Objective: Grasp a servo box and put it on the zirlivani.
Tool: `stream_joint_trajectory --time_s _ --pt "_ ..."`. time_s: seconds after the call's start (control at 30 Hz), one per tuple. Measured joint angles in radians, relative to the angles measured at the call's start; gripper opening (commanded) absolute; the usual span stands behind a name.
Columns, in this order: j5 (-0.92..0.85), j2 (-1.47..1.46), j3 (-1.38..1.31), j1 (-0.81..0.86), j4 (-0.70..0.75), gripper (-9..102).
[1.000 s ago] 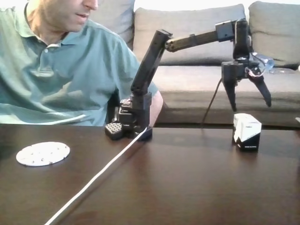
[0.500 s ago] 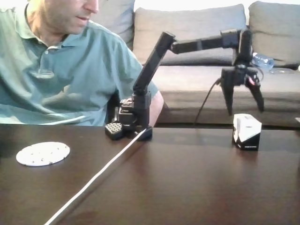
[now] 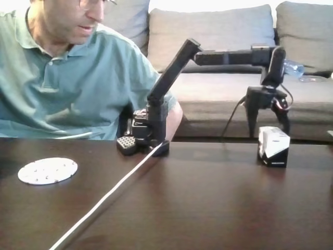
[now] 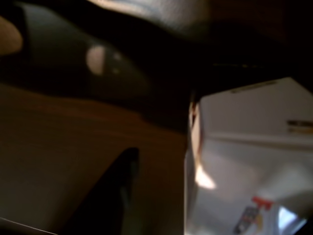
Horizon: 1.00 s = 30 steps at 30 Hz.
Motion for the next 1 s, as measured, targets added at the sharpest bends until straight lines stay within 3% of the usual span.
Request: stream_joint_trajectory --time_s 0.13,0.57,0.83,1.0 --pt "-0.011 -0.006 0.0 0.002 0.0 40" --pt "-0.043 -0.012 0.006 0.055 -0.126 14" --pt "-0.041 -0.071 -0.017 0.058 -0.156 12" --pt "-0.028 -0.081 -0.11 0.058 -0.103 12"
